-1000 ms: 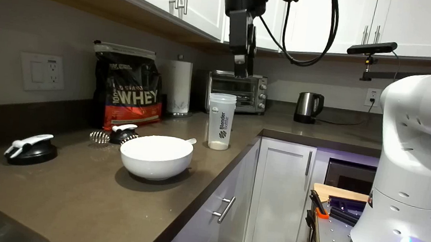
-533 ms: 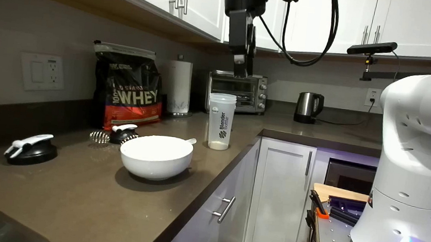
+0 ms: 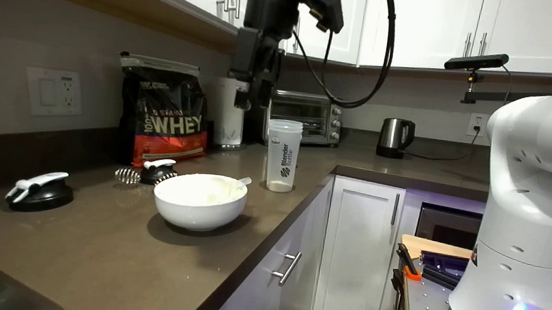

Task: Put the silver object on the left inside one of the clear bottles on the right

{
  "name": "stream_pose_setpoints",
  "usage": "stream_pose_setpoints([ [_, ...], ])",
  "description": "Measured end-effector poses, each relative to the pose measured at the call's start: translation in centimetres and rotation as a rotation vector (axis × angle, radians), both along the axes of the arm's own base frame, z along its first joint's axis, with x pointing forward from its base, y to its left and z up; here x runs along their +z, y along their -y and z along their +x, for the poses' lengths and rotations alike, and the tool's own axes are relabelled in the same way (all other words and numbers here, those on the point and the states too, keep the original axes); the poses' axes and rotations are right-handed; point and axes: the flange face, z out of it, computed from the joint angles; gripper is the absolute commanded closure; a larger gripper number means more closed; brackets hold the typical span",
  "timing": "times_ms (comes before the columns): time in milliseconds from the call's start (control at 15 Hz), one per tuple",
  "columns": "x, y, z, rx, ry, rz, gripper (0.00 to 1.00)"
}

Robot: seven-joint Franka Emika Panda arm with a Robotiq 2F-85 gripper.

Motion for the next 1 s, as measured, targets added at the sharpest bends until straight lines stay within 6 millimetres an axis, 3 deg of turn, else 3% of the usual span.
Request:
stream_pose_setpoints([
  [467, -5.9, 0.4, 7.7, 0.029, 0.107, -0.003, 0.00],
  [733, -6.9, 0.9, 11.4, 0.011, 0.104, 0.008, 0.00],
  [1000, -7.4, 1.8, 13.6, -0.009, 0.104, 0.010, 0.00],
])
